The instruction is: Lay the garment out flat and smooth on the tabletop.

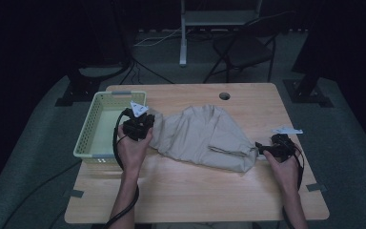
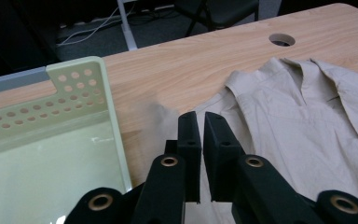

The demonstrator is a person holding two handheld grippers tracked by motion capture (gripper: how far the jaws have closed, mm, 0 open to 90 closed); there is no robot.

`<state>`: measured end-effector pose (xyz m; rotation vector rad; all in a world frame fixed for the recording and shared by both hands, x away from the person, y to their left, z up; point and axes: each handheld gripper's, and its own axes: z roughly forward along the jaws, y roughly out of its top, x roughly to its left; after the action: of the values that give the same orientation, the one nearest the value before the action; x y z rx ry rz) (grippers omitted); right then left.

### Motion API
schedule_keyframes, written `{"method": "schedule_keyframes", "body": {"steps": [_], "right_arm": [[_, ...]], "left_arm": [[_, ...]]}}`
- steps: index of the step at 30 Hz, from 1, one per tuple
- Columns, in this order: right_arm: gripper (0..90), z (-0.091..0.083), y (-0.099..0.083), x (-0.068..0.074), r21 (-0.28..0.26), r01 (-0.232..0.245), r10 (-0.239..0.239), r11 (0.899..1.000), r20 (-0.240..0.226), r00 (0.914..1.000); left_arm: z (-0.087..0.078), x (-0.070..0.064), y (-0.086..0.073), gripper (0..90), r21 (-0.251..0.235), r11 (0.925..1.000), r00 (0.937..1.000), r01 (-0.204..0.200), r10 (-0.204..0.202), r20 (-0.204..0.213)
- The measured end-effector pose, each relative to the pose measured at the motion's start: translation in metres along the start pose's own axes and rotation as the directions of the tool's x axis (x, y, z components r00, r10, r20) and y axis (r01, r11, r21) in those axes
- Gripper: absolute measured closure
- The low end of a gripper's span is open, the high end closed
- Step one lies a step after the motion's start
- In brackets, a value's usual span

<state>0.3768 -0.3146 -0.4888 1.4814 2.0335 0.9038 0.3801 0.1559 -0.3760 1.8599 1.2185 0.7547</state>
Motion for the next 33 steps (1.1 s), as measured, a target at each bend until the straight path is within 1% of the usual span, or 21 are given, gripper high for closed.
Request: {"method": "schedule_keyframes", "body": {"steps": [6, 14, 17, 21, 24, 30, 33], "right_arm": [[21.8, 0.0, 0.0, 0.0, 0.0, 0.0, 0.0, 1.0, 0.0, 1.0], [21.8, 0.0, 0.0, 0.0, 0.0, 0.001, -0.001, 1.0, 0.0, 1.0], [21.8, 0.0, 0.0, 0.0, 0.0, 0.001, -0.001, 1.0, 0.0, 1.0], [21.8, 0.0, 0.0, 0.0, 0.0, 0.001, -0.001, 1.0, 0.0, 1.0], [21.8, 0.0, 0.0, 0.0, 0.0, 0.002, -0.002, 1.0, 0.0, 1.0], [21.8, 0.0, 0.0, 0.0, 0.0, 0.003, -0.003, 1.0, -0.001, 1.0], [22.0, 0.0, 0.0, 0.0, 0.0, 0.003, -0.003, 1.0, -0.001, 1.0]], "left_arm": [[0.002, -0.002, 0.0, 78.1, 0.001, 1.0, 0.9999, -0.003, 0.003, 0.01], [0.005, -0.005, -0.002, 70.9, 0.002, 1.0, 0.9993, -0.004, 0.004, 0.038], [0.006, -0.006, -0.003, 68.9, 0.0, 1.0, 0.9987, 0.002, -0.002, 0.052], [0.008, -0.008, -0.004, 66.6, 0.004, 1.0, 0.998, -0.004, 0.004, 0.063], [0.012, -0.012, -0.006, 65.4, 0.009, 1.0, 0.9967, -0.004, 0.004, 0.081], [0.016, -0.017, -0.008, 63.7, 0.015, 0.9999, 0.9954, -0.007, 0.005, 0.096], [0.017, -0.02, -0.009, 62.0, 0.016, 0.9996, 0.9939, -0.022, 0.02, 0.108]]}}
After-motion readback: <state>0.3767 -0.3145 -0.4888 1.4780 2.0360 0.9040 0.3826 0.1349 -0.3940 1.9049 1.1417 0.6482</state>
